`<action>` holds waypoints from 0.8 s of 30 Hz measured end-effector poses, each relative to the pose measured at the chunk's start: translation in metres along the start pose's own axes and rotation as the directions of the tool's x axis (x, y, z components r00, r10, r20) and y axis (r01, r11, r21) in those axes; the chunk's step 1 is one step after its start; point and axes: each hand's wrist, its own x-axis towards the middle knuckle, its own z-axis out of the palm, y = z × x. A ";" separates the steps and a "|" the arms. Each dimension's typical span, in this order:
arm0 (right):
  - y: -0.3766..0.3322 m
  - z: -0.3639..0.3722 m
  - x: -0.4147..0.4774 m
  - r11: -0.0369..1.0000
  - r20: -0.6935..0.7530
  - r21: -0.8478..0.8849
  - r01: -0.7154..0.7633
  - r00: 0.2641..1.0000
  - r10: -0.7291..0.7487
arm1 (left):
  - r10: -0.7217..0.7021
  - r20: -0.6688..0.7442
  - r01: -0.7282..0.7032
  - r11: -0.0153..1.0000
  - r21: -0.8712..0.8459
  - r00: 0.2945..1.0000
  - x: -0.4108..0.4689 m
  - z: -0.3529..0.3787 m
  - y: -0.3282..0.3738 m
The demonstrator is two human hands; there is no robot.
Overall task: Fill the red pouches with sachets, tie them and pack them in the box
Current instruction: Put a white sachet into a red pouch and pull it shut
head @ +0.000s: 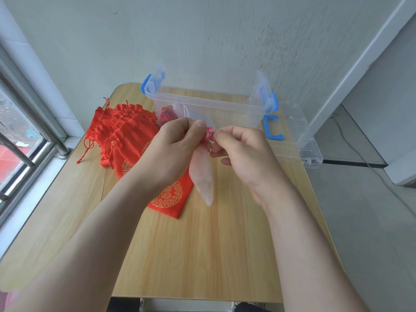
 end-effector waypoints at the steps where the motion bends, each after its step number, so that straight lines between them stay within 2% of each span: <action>1: 0.000 0.000 0.000 1.000 -0.001 0.017 -0.005 1.000 0.005 | 0.001 -0.008 -0.001 1.000 -0.007 1.000 0.000 0.000 0.000; 4: -0.001 0.001 0.000 0.999 0.010 0.049 0.006 1.000 -0.006 | 0.002 -0.009 -0.003 0.999 -0.049 1.000 0.001 -0.002 0.000; 10: 0.004 0.003 -0.001 0.984 -0.017 -0.024 0.177 0.984 -0.178 | 0.003 0.038 0.001 0.996 -0.088 0.999 0.001 -0.003 0.000; 14: -0.001 0.000 0.000 0.994 -0.086 0.070 0.079 0.994 -0.073 | -0.104 0.048 0.110 0.981 -0.157 0.993 0.005 -0.006 -0.002; 19: 0.000 0.001 0.003 0.989 -0.185 0.143 -0.019 0.982 0.046 | -0.059 0.130 0.054 0.998 0.044 0.990 -0.001 -0.007 0.000; 24: 0.000 0.001 0.003 0.988 -0.224 0.155 0.005 0.974 0.030 | -0.063 0.118 0.050 0.993 0.108 0.991 -0.001 -0.007 -0.002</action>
